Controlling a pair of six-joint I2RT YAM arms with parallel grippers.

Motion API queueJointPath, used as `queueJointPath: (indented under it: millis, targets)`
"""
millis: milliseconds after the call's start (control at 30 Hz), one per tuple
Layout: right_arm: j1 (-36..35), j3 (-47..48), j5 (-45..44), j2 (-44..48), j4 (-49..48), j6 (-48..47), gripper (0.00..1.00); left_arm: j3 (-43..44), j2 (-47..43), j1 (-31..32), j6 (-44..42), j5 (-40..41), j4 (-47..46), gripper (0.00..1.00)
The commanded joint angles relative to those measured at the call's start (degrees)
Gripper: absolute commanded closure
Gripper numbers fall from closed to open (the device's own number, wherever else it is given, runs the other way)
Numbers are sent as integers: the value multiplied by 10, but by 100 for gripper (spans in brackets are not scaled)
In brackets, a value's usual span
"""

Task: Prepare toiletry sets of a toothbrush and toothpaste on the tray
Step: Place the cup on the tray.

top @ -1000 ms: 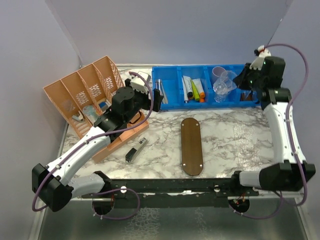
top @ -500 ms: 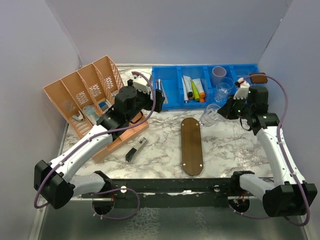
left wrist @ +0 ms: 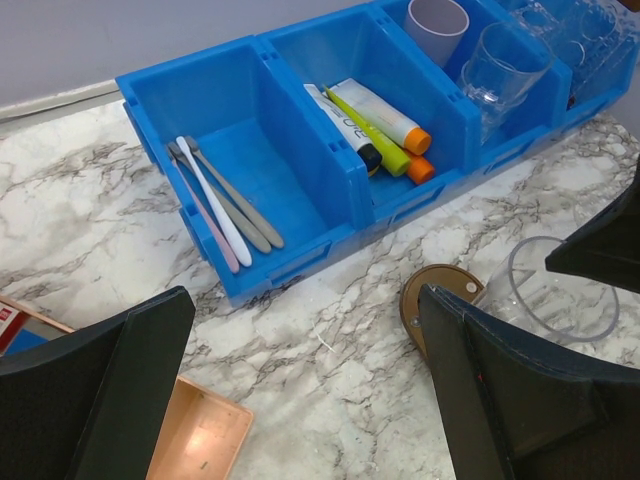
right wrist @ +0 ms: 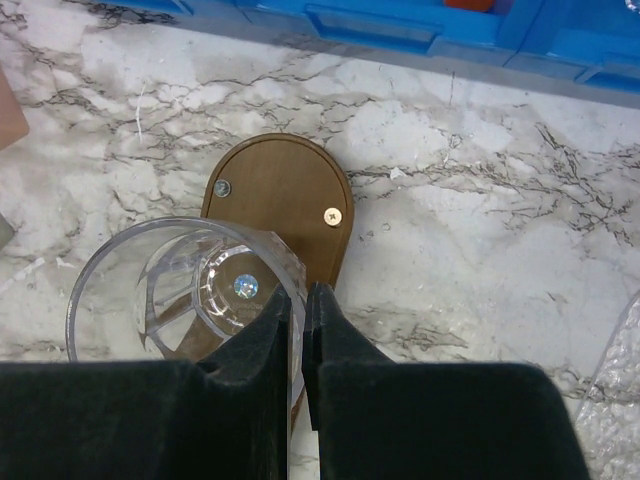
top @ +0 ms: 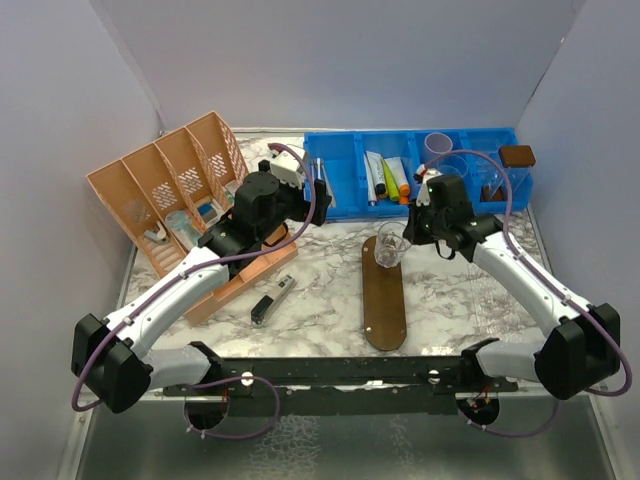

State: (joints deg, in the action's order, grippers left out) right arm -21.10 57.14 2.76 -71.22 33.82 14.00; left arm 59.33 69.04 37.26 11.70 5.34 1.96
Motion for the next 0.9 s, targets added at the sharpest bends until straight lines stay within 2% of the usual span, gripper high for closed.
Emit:
queueJointPath:
  millis: [0,467,867]
  targets:
    - [-31,1,-70,-19,-73,19,99,10,2,3,4,-12,-1,1]
    - [-51,-17,-104,-77,-129,20,98,12,7,3,5,-13,0,1]
    - [-63,-22,-99,-99,-137,21,88,13,11,3,5,-13,2,1]
